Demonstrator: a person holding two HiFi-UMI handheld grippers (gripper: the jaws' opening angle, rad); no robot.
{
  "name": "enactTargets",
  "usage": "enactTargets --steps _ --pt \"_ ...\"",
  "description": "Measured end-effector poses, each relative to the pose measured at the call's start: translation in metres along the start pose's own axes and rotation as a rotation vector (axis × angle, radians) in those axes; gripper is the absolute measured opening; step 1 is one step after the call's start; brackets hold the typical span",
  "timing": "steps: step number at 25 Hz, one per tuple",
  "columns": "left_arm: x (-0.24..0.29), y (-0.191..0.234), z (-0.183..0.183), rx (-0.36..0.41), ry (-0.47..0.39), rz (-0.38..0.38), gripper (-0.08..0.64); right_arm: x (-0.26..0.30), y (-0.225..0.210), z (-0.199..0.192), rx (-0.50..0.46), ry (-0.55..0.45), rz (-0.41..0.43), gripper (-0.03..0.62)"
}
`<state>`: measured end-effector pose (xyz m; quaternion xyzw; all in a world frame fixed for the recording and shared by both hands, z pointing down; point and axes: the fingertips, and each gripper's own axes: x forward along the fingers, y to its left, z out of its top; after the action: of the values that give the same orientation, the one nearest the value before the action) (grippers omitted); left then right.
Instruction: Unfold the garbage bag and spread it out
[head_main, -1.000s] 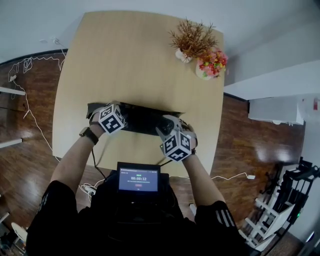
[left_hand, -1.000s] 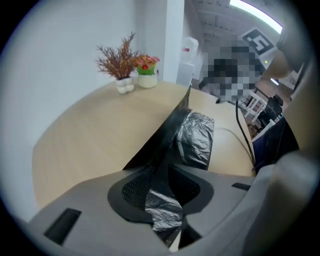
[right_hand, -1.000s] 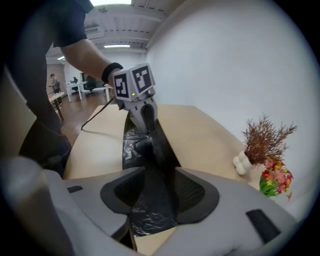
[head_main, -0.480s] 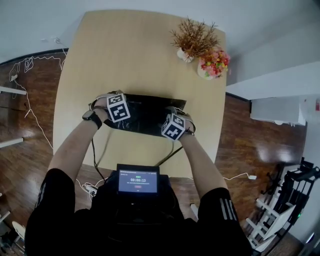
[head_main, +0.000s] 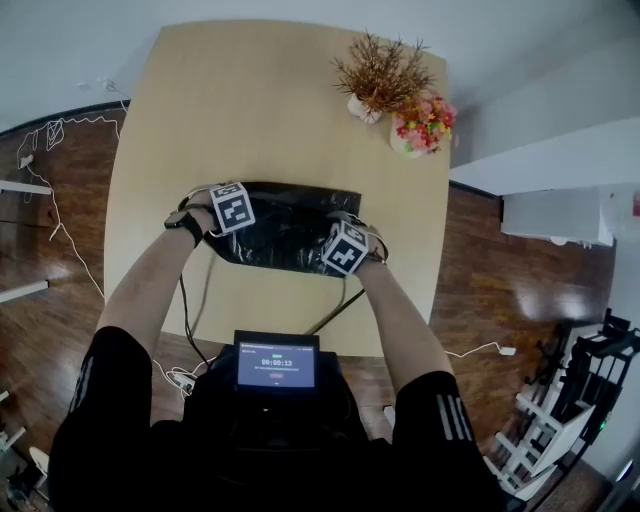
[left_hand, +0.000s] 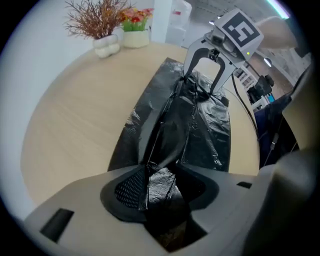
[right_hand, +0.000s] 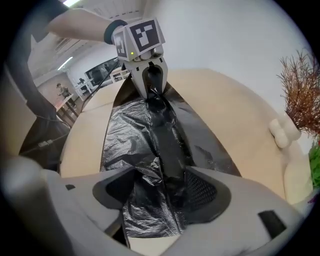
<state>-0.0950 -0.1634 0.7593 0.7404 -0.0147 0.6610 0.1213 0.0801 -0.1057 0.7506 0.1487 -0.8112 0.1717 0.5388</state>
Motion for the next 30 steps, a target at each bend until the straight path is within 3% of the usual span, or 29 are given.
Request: enactTargets --steps 5,8,12,16,20,24,30 --pt "-0.033 0.002 0.008 -0.018 -0.054 0.05 0.202 0.003 0.002 -0.005 0.001 0.004 0.003 0.347" --pt "-0.047 -0.013 0.019 -0.007 -0.136 0.023 0.204 0.003 0.002 -0.006 0.003 0.001 0.006 0.348" --pt "-0.094 -0.036 0.031 0.011 -0.252 0.056 0.204 0.005 0.003 -0.008 0.009 0.004 0.007 0.347" --pt "-0.134 -0.045 0.014 0.011 -0.306 0.118 0.202 0.005 0.001 -0.008 0.007 0.002 0.003 0.348" --pt "-0.14 -0.036 -0.032 -0.01 -0.244 0.164 0.202 0.002 0.001 -0.006 0.004 -0.001 -0.006 0.348" --pt "-0.129 -0.032 -0.078 -0.013 -0.14 0.162 0.197 0.006 0.002 -0.009 0.014 0.01 0.004 0.348" --pt "-0.123 -0.027 -0.112 -0.01 -0.056 0.17 0.123 0.001 -0.002 -0.001 0.005 -0.002 -0.017 0.35"
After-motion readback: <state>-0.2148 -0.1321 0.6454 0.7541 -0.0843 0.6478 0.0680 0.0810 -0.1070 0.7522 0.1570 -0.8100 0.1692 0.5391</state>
